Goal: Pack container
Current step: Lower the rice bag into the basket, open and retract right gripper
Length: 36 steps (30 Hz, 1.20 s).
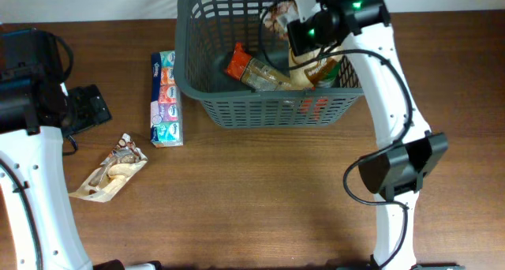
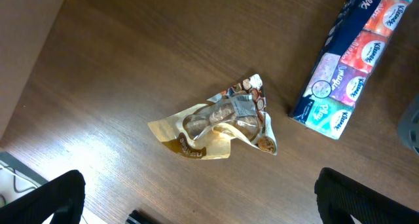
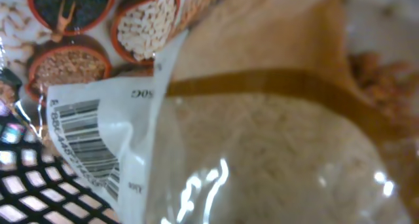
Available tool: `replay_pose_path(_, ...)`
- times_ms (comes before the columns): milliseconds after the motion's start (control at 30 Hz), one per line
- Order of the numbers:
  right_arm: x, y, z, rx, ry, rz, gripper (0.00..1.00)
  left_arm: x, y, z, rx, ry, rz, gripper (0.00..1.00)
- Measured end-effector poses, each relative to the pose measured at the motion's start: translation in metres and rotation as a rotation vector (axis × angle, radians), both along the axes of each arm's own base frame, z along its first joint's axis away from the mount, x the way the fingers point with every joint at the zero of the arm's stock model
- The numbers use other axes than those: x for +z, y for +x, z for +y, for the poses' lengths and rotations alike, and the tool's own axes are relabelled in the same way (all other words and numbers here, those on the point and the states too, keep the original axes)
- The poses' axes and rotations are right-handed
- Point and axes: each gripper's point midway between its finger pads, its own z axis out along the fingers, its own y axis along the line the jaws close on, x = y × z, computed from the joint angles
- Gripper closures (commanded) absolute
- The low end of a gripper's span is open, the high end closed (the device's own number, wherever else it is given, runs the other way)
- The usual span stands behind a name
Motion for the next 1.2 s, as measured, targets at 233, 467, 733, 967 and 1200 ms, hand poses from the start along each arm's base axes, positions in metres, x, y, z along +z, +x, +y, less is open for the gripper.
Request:
replay_pose_path(233, -0.038, -0.001, -0.001, -0.002, -0.025, 0.061, 0.92, 0.000, 0.000, 0.000, 0.000, 0.000, 0.000, 0.01)
replay_pose_path(467, -0.059, 0.000, -0.001, 0.006, -0.035, 0.081, 0.68, 0.000, -0.001, 0.000, 0.000, -0.001, 0.004, 0.00)
replay_pose_path(733, -0.061, -0.001, -0.001, 0.010, -0.039, 0.086, 0.46, -0.001, -0.003, -0.001, 0.000, -0.003, 0.015, 0.00)
replay_pose_path(967, -0.041, 0.002, -0.001, 0.009, -0.029, 0.051, 0.43, -0.001, -0.003, -0.001, 0.000, -0.003, 0.015, 0.00)
replay_pose_path(1200, 0.116, 0.015, -0.007, -0.005, 0.033, -0.333, 0.38, -0.001, -0.003, -0.001, 0.000, -0.004, 0.015, 0.01)
